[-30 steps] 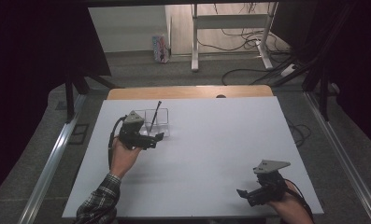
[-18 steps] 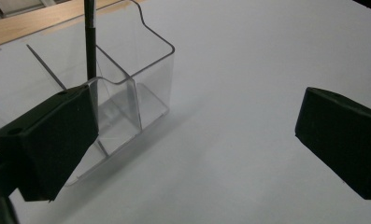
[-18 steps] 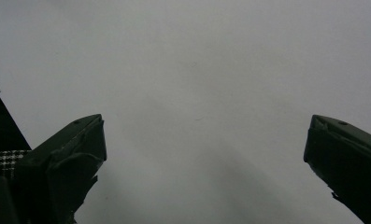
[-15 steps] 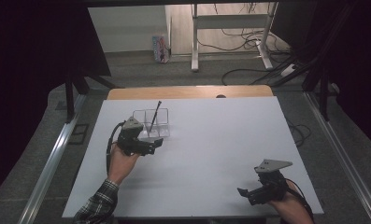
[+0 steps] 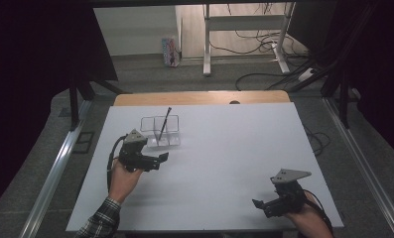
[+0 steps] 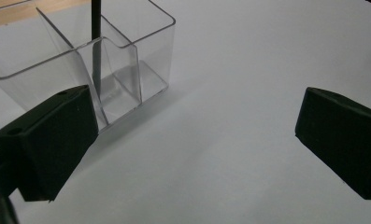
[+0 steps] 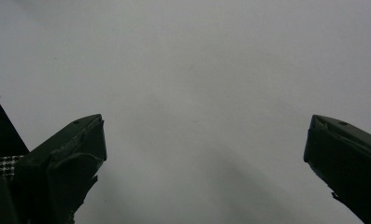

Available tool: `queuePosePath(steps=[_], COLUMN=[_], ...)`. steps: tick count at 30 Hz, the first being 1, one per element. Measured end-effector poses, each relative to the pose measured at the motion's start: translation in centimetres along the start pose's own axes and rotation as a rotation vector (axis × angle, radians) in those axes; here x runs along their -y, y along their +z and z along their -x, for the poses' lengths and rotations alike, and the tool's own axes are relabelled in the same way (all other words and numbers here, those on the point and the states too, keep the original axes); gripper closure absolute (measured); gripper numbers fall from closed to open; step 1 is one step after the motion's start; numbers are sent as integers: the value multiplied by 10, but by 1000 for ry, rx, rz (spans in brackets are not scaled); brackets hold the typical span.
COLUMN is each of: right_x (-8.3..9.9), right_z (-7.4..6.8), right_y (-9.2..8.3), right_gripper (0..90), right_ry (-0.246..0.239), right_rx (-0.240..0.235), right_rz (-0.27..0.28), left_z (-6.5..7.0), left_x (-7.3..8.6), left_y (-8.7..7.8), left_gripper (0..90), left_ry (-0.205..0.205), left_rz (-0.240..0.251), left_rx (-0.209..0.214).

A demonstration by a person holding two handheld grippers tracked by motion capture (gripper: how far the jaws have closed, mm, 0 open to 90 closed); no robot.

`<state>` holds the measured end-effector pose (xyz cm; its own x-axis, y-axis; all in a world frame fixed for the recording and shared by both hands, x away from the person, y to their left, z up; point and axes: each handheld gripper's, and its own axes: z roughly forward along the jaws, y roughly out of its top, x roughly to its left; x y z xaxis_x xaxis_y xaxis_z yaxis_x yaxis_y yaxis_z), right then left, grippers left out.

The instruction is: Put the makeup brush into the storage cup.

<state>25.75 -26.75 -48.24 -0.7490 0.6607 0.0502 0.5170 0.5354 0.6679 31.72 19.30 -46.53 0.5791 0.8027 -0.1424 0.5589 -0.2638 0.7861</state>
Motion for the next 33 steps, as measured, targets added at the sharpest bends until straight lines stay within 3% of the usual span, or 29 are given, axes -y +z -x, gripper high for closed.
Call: queuePosePath(steps=[11,33], right_x=[0,0], right_z=[0,0], right_y=[0,0], right_gripper=[0,0], right_ry=[-1,1], right_rx=[3,5], right_rz=[1,1], left_z=[3,13], left_x=[10,31], left_y=[-11,-28], left_gripper=[0,0], left_ry=[-7,29], left_rz=[3,0], left_rx=[-3,-6])
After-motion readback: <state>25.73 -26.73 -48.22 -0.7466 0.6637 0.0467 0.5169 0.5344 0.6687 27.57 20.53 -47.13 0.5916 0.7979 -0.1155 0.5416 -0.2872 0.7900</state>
